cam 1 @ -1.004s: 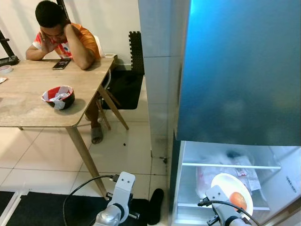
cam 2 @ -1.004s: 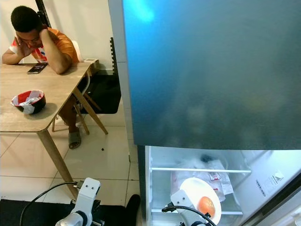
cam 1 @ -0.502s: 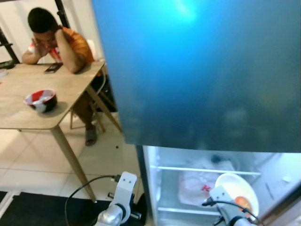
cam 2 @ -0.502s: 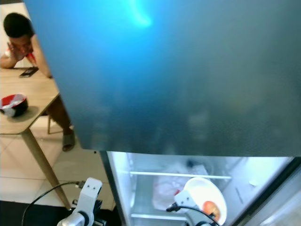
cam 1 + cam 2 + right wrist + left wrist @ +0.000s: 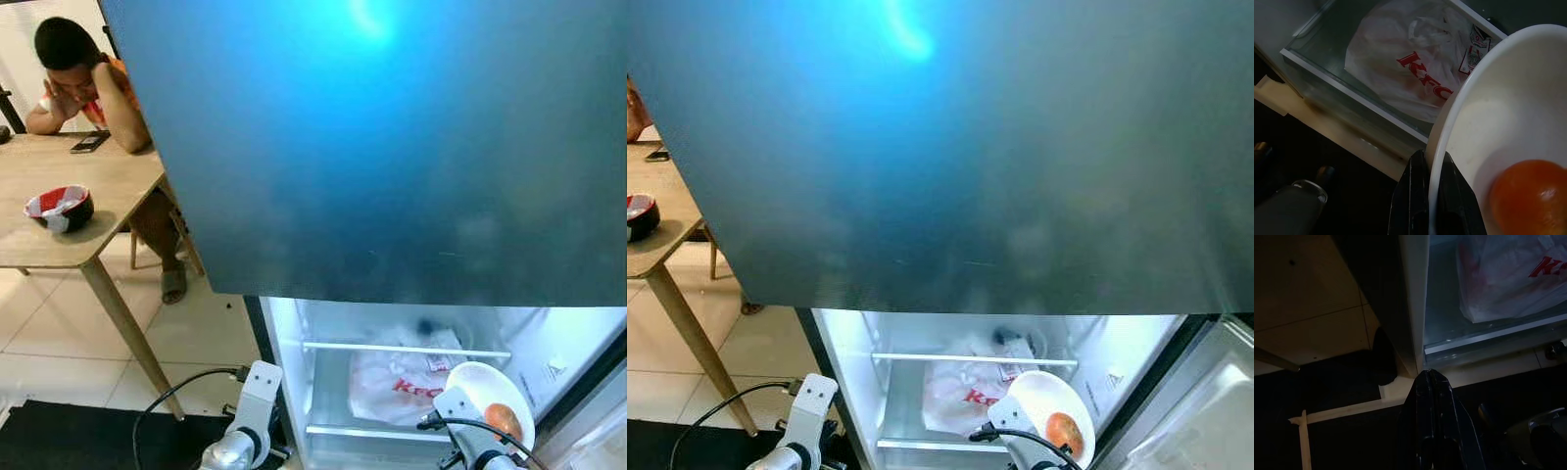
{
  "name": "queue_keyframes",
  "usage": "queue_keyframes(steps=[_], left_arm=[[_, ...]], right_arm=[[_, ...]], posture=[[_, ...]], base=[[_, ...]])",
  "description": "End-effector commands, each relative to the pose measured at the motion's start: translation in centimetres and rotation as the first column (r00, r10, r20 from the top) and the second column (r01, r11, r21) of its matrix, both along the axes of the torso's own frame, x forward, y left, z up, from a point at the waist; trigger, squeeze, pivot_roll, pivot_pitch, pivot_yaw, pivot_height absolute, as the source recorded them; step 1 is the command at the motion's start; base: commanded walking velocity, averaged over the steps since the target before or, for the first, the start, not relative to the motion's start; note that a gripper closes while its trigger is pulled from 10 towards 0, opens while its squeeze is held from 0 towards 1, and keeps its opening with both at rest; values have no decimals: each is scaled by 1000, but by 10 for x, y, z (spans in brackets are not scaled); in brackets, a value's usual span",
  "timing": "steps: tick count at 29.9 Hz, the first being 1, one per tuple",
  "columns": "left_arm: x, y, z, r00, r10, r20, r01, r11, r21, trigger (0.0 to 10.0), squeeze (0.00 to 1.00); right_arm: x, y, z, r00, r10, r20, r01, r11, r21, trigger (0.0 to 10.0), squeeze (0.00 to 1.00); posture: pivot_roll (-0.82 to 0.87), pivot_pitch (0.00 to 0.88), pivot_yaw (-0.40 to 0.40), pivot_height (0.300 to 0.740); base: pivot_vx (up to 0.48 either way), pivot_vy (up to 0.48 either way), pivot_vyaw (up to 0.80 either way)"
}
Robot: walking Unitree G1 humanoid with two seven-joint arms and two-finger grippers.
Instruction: Restocking fridge
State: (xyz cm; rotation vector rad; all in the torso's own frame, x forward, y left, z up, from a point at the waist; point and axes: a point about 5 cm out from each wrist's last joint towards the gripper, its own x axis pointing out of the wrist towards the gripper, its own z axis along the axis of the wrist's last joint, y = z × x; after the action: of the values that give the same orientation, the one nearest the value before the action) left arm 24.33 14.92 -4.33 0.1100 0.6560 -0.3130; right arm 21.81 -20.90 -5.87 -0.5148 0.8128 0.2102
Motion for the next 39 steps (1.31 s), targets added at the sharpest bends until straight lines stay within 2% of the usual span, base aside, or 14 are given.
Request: queue_keyframes(steps=[1,9,13,27,39], left_arm=[[-7,8,-5,999,24,-26,-24,1000,8,10000,0],[-8,7,-5,1000,11,-21,-10,1000,16,10000,0],[-7,5,-5,1000,12,-22,-11,1000,7,10000,0],[-9,4,-7,999,4,-39,-4,1000,3,10000,0],[-14,3,-9,997,-65,-41,66,997,27,10000,0]], right_arm=[[4,5,2,1000,19,15,-19,1000,7,10000,0],[4,6,2,1000,22,16,-22,1000,6,10000,0],[4,6,2,1000,24,15,-24,1000,5,10000,0],[4,6,2,1000,27,14,-27,1000,3,10000,0],[13,12,7,996,82,39,-82,997,-4,10000,0]], posture=[[-69,60,39,740],[-71,61,38,740],[-71,60,38,740],[-75,53,39,740],[-72,52,37,731]], base=[[0,0,0],[0,0,0],[0,-454,0],[0,0,0],[0,0,0]])
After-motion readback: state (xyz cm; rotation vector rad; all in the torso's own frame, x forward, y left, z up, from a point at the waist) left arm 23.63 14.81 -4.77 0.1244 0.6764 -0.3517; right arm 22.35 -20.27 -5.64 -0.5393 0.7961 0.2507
